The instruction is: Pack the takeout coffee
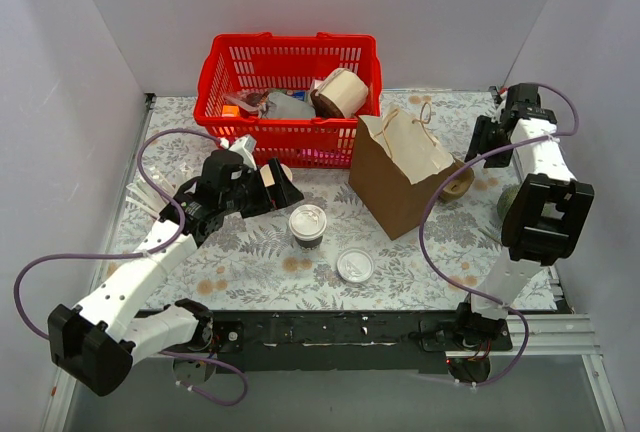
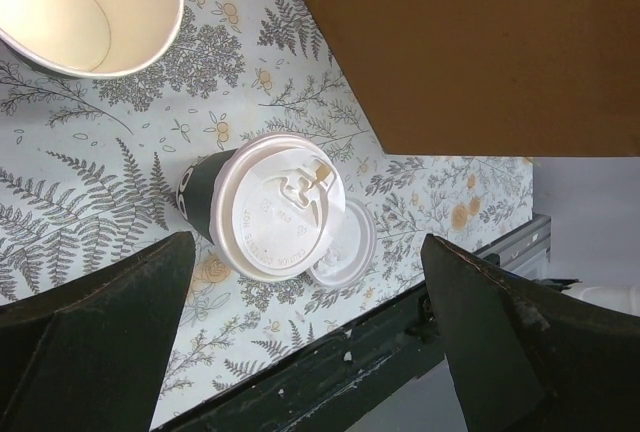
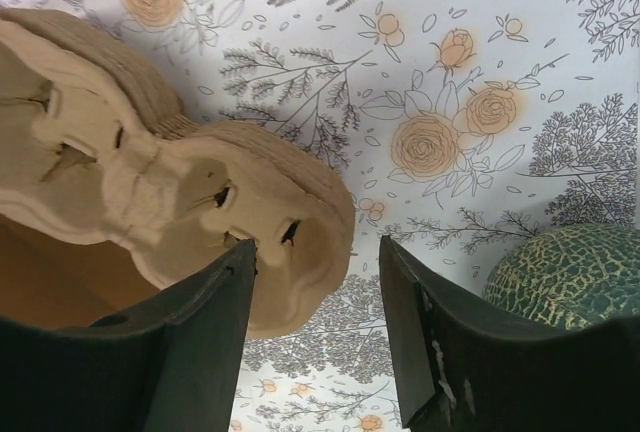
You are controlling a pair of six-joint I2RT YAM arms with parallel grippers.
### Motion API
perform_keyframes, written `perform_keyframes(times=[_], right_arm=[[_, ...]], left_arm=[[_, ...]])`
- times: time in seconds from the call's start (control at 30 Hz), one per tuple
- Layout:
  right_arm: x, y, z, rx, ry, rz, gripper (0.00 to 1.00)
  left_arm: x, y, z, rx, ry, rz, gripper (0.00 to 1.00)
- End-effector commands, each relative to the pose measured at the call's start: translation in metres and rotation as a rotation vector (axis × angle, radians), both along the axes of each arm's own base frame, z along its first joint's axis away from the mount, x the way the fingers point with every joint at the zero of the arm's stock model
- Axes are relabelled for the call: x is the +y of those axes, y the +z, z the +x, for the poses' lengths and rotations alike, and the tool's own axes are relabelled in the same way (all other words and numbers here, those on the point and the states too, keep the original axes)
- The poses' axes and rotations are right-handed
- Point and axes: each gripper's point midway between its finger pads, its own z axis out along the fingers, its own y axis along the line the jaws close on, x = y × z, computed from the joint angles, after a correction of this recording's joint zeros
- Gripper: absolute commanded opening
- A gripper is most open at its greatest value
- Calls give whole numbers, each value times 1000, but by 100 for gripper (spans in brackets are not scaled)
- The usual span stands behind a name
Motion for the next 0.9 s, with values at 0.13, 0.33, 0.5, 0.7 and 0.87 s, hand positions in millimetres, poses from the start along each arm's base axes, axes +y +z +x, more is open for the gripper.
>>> perform_keyframes(times=[0.13, 0.33, 0.5, 0.7, 0.87], right_arm=[[-3, -27, -11, 86, 16, -5, 57], [-4, -34, -14, 107, 11, -5, 54], [9, -38, -13, 101, 47, 58, 49], [10, -44, -17, 124, 44, 66, 46], [13, -42, -14, 107, 53, 82, 36]], left_arm=[[4, -2, 2, -9, -4, 26, 98], [6, -5, 1, -8, 4, 39, 98], [6, -6, 3, -6, 9, 41, 98], [7, -7, 5, -4, 13, 55, 98], [7, -7, 5, -6, 12, 57, 98]])
